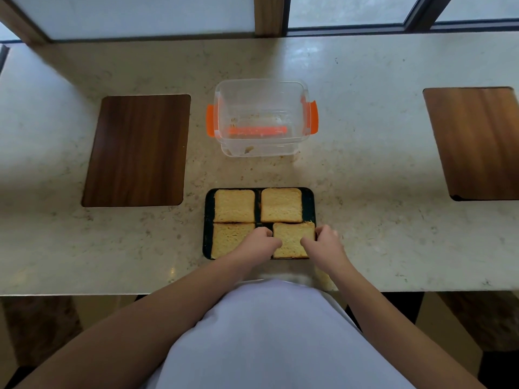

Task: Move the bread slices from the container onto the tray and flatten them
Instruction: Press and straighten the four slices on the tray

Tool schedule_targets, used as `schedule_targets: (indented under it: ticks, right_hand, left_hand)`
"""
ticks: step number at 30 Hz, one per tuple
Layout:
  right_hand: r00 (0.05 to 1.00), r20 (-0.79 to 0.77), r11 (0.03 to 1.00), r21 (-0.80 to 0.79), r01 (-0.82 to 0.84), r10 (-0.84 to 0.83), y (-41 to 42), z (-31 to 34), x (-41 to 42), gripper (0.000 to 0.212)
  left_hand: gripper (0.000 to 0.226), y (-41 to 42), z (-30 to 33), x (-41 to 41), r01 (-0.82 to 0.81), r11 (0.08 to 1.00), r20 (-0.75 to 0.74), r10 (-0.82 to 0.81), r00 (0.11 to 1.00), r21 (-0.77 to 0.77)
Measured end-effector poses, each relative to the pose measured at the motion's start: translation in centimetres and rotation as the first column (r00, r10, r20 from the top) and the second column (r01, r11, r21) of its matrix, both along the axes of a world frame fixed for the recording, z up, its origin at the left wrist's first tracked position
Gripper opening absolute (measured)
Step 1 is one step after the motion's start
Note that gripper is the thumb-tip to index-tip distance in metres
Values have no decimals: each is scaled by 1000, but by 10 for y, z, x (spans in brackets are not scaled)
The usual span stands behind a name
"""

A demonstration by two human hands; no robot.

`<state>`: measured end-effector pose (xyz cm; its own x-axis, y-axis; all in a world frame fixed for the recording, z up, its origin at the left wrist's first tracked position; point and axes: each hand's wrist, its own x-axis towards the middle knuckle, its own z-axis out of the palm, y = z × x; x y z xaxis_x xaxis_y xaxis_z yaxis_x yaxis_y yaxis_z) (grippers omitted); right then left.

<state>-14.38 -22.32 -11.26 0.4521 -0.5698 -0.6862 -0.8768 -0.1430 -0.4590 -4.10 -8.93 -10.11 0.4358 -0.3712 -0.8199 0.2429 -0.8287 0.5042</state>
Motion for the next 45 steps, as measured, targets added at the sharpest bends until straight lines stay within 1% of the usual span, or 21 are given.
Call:
schedule_targets:
  ticks: [3, 6, 9, 12, 14, 17, 19, 21, 23, 24, 25, 27, 29, 30, 31, 32, 33, 37, 41, 43, 45]
  right_hand:
    - [1000, 17, 999, -37, -24, 24, 2, -1, 1, 41]
    - [999, 10, 999, -30, -39, 40, 7, -1, 3, 62]
    - [1000, 22, 1000, 5, -14, 14, 10, -2, 4, 62]
    - [998, 59, 999, 44, -10, 8, 12, -3, 7, 58]
    - [997, 81, 998, 58, -24, 19, 14, -3, 11, 56]
    - [995, 96, 997, 68, -33, 26, 14, -4, 13, 53]
    - [996, 84, 997, 61, -47, 42, 13, -2, 12, 52]
    - [993, 70, 995, -25, -98, 99, 13, 1, 11, 51]
    - [975, 101, 973, -139, -183, 197, 19, 6, 16, 53]
    - [958, 139, 960, -156, -230, 252, 25, 9, 22, 54]
    - [937, 180, 951, -139, -277, 299, 33, 12, 29, 56]
    - [918, 229, 943, -14, -331, 325, 51, 15, 48, 60]
    - [943, 210, 948, 136, -289, 257, 62, 15, 70, 57]
    - [954, 180, 945, 185, -271, 239, 66, 13, 79, 51]
    - [959, 141, 940, 207, -270, 244, 68, 10, 87, 45]
    - [961, 108, 938, 213, -272, 254, 70, 8, 92, 39]
    - [961, 83, 938, 211, -275, 263, 71, 5, 96, 43]
    - [957, 31, 938, 195, -288, 288, 73, -2, 105, 52]
    - [956, -27, 937, 210, -281, 293, 74, -5, 110, 64]
    - [956, -16, 936, 207, -284, 293, 75, -5, 112, 64]
    - [955, -2, 935, 205, -289, 296, 76, -6, 114, 61]
  left_hand:
    - [25, -1, 0, -1, -13, 1000, -17, 13, 1000, -3]
    - [24, -2, 0, -1, -54, 998, -38, 53, 998, -20]
    - [27, -1, 3, -1, -69, 997, -46, 68, 997, -17]
    - [3, 3, 4, 2, -40, 999, -15, 40, 999, 8]
    - [4, 4, 7, 5, -58, 998, -16, 59, 998, 27]
    - [22, 3, 7, 9, -96, 994, -52, 99, 994, 61]
    - [25, 3, 7, 12, -96, 993, -63, 101, 993, 71]
    - [21, 8, 7, 19, -95, 994, -17, 96, 995, 54]
    - [20, 18, 5, 32, -181, 983, 94, 180, 979, 10]
    - [22, 24, 4, 40, -245, 970, 159, 242, 957, -6]
    - [24, 32, 3, 48, -304, 953, 220, 301, 928, -21]
    - [35, 46, 1, 63, -374, 927, 281, 363, 888, -15]
    - [47, 55, -3, 72, -387, 922, 261, 367, 893, 27]
    - [47, 58, -4, 75, -382, 923, 232, 363, 902, 42]
    - [40, 59, -4, 76, -368, 929, 199, 353, 914, 43]
    - [26, 59, -4, 77, -355, 934, 173, 344, 923, 36]
    - [10, 59, -4, 78, -341, 939, 167, 330, 929, 40]
    - [21, 60, -7, 81, -295, 955, 194, 283, 939, 34]
    - [15, 58, -4, 86, -278, 960, 164, 267, 950, 44]
    - [9, 59, -3, 89, -283, 957, 168, 271, 948, 56]
    - [14, 60, -3, 92, -267, 961, 175, 251, 952, 69]
